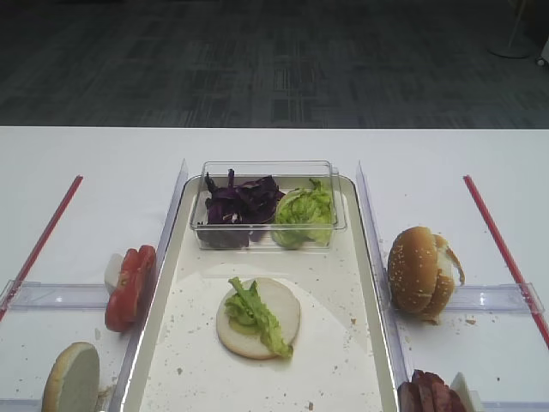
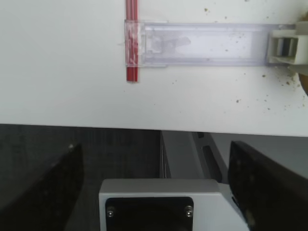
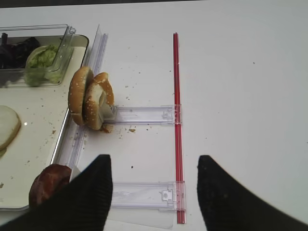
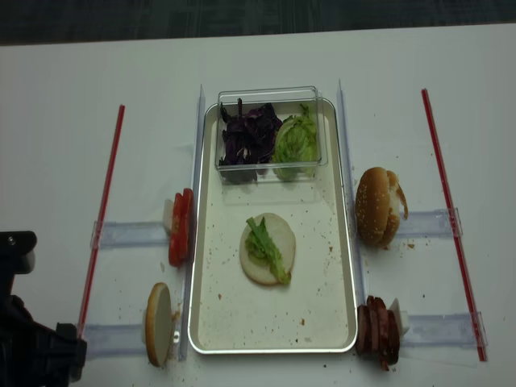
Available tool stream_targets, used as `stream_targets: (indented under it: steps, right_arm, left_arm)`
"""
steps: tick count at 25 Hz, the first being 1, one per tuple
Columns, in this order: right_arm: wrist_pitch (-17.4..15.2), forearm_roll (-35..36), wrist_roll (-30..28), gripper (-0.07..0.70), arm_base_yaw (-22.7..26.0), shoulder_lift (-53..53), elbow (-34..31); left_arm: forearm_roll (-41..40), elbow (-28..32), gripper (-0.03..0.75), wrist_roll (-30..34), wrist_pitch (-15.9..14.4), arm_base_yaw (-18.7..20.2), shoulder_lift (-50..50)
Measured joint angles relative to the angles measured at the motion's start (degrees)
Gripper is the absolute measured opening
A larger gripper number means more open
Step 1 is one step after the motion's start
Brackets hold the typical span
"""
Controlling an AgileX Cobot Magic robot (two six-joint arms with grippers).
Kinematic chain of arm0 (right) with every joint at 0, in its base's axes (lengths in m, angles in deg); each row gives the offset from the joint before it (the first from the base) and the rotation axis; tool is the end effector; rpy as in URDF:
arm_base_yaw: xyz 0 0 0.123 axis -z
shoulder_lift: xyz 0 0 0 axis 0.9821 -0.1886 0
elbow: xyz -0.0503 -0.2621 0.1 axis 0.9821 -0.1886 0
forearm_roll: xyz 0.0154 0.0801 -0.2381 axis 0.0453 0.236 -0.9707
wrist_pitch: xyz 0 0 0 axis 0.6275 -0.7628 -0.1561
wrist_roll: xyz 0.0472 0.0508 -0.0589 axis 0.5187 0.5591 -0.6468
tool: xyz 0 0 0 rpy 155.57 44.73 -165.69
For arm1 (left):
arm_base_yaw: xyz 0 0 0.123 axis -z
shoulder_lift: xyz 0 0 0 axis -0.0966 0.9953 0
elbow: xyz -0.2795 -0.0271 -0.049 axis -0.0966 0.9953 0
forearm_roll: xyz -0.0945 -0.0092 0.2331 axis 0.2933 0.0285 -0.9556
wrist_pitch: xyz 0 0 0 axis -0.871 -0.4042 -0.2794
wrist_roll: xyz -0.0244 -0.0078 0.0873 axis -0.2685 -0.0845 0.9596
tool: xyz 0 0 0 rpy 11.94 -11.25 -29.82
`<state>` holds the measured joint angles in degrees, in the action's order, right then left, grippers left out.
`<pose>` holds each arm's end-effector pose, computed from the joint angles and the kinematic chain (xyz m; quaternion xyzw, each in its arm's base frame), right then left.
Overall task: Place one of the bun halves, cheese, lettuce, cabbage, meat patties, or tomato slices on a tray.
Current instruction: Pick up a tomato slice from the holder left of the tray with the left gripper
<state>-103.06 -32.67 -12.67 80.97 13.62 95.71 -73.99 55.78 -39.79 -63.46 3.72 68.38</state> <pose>-0.0077 0.0114 0.2663 -0.0046 0.8700 0.0527 0.4902 0.1064 0.0071 0.2233 -0.0346 0.9978 0.0203 0.0525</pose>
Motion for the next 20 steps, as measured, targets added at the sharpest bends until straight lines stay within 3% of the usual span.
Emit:
stream_targets:
  steps: [6,12,20]
  right_arm:
    - [0.0,0.0,0.0,0.427,0.0,0.0,0.0]
    - [0.0,0.0,0.0,0.427,0.0,0.0,0.0]
    - [0.0,0.0,0.0,0.427,0.0,0.0,0.0]
  left_arm:
    - [-0.7,-2.7,0.563,-3.0,0.9,0.0,4.2]
    - [-3.6,-8.1,0.563,-4.4,4.4,0.0,14.3]
    - [-4.8,-21.8,0.563,-4.5,6.7,0.0,30.9]
